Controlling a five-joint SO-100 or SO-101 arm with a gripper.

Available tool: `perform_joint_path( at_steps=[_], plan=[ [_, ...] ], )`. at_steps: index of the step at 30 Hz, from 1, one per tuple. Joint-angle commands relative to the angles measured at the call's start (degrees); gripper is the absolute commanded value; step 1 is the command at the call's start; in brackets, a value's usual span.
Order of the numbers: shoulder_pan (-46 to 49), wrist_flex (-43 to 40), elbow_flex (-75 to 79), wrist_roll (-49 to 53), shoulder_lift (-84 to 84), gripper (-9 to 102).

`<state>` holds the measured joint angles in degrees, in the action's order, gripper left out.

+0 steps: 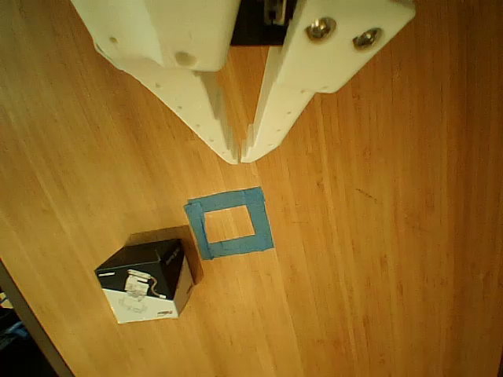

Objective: Push the box on top of the target

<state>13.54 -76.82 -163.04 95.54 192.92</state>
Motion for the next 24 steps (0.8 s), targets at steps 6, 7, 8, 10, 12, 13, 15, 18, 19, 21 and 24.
perform_joint_path(
  at_steps=[6, 7, 8, 10, 12, 13, 15, 18, 19, 21, 24],
  plan=[
    [1.8, 2.1, 2.5, -8.7, 0.7, 0],
    [2.0, 1.7, 3.1, -9.3, 0.7, 0],
    [2.2, 1.3, 4.0, -10.0, 0.7, 0],
    [2.7, 1.3, 4.8, -11.5, 0.0, 0],
    [3.1, 2.0, 6.4, -13.7, -2.4, 0],
    [3.1, 3.0, 7.6, -15.3, -4.7, 0],
    [3.2, 5.4, 11.3, -17.8, -12.0, 0],
    [3.7, 8.1, 19.1, -20.7, -25.1, 0],
    [4.1, 8.5, 22.0, -21.4, -29.1, 0],
    [4.9, 9.5, 27.0, -23.1, -36.2, 0],
    [6.5, 11.6, 33.0, -24.1, -45.9, 0]
  ],
)
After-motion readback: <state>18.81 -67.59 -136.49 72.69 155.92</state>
